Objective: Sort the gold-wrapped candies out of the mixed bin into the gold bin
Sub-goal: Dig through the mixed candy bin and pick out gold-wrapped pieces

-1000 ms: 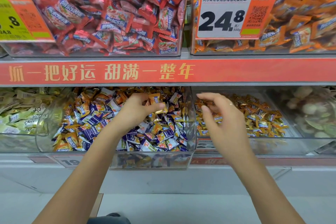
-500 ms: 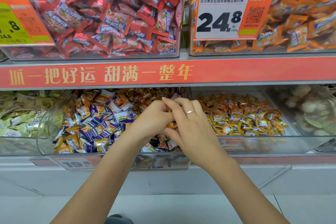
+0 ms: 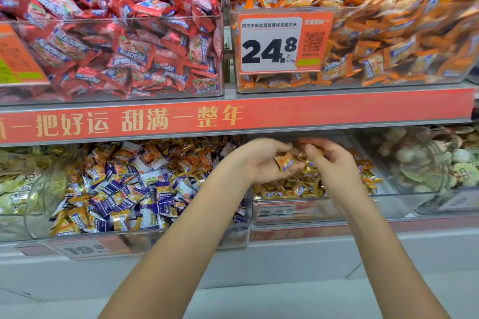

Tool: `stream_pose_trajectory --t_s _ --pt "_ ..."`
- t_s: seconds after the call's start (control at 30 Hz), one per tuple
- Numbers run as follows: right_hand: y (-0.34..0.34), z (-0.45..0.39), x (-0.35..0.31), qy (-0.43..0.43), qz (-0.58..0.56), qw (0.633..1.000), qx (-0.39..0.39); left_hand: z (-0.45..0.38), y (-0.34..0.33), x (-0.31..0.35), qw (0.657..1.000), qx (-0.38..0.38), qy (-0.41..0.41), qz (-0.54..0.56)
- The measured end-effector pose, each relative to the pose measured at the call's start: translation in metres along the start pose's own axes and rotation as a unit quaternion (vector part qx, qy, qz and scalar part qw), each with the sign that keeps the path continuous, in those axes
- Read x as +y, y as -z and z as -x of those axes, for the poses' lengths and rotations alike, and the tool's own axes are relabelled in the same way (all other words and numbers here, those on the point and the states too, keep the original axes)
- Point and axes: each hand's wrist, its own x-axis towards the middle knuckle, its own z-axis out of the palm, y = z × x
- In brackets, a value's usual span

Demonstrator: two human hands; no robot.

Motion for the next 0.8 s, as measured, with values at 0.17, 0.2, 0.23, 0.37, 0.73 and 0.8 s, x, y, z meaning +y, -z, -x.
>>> stream_pose_trajectory --t_s 0.17,0.2,0.23,0.37,0.73,0.8 --pt "0.022 -0.023 0.035 -0.128 -0.086 0.988 -0.016 -0.017 0.002 0.001 0.988 0.121 -0.008 -0.097" --pt "0.024 -0.024 0.036 -0.136 -0.081 0.987 -0.018 -0.015 0.002 -0.001 0.983 0.116 0.001 -0.140" --pt "0.025 -0.024 0.035 -0.132 -0.055 0.989 -0.019 -0.010 0.005 -0.002 0.980 0.113 -0.012 -0.162" --pt "0.026 -0.016 0.020 -0.081 0.034 0.996 -0.020 0.029 0.011 -0.001 0.983 0.058 -0.111 -0.131" --pt "-0.076 0.036 -0.066 0.150 0.201 0.948 -0.198 0.113 0.151 -0.060 0.779 0.322 -0.245 -0.478" --pt "-0.107 0.024 -0.068 0.163 0.353 0.874 -0.292 0.107 0.152 -0.067 0.747 0.272 -0.258 -0.549"
